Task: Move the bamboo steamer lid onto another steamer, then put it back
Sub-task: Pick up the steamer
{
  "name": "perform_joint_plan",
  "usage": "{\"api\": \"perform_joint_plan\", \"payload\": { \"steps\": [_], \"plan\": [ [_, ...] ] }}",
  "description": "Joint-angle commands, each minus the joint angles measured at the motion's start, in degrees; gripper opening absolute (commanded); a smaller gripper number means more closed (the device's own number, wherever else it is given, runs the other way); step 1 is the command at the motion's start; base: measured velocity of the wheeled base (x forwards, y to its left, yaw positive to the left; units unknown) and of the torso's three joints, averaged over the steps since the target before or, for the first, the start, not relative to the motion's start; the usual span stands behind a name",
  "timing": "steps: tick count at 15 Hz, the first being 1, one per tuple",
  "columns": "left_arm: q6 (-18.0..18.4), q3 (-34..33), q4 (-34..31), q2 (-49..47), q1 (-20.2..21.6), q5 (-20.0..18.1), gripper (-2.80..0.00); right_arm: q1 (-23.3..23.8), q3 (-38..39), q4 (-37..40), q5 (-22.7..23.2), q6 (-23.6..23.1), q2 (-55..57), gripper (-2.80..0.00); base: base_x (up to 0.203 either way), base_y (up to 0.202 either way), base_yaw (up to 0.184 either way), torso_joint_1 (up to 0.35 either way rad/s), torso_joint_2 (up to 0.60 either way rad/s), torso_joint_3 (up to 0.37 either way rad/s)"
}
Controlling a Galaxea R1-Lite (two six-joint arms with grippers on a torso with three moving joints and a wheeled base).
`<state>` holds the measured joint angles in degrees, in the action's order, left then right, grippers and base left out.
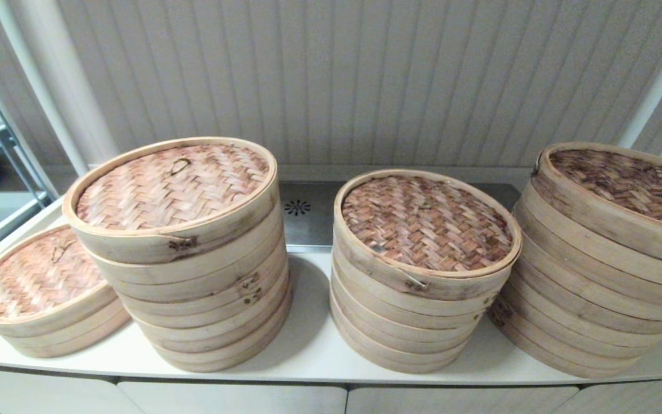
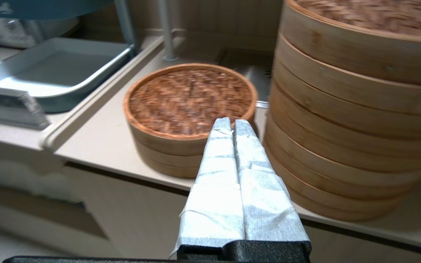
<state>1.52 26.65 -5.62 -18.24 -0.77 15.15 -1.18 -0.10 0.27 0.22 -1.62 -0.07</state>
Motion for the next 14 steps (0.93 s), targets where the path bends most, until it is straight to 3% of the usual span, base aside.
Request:
{"api": "perform_joint_plan", "payload": {
  "steps": [1,6,9,11,14],
  "plan": [
    [-0.2,4.4,-0.1,-10.3,-0.2,2.4,-2.80,0.0,0.0,0.0,0.0,0.0,-0.1,-2.80,0.000,0.000,0.000,0.000,0.00,0.000],
    [-2.9,11.2,-0.1,-19.7,0.2,5.9,-2.80,0.0,0.0,0.0,0.1,-0.1,-0.1,-2.80,0.000,0.000,0.000,0.000,0.00,0.000],
    [-3.0,14.4,0.1,-25.2,6.2,5.5,-2.80,0.0,0.0,0.0,0.1,-0.1,-0.1,-2.80,0.000,0.000,0.000,0.000,0.00,0.000],
    [-3.2,16.1,2.3,-29.6,12.4,0.9,-2.80,0.0,0.0,0.0,0.1,0.0,-0.1,-2.80,0.000,0.000,0.000,0.000,0.00,0.000],
    [-3.0,17.1,8.1,-34.6,28.0,-13.7,-2.80,0.0,0.0,0.0,0.1,-0.1,-0.1,-2.80,0.000,0.000,0.000,0.000,0.00,0.000]
  ]
}}
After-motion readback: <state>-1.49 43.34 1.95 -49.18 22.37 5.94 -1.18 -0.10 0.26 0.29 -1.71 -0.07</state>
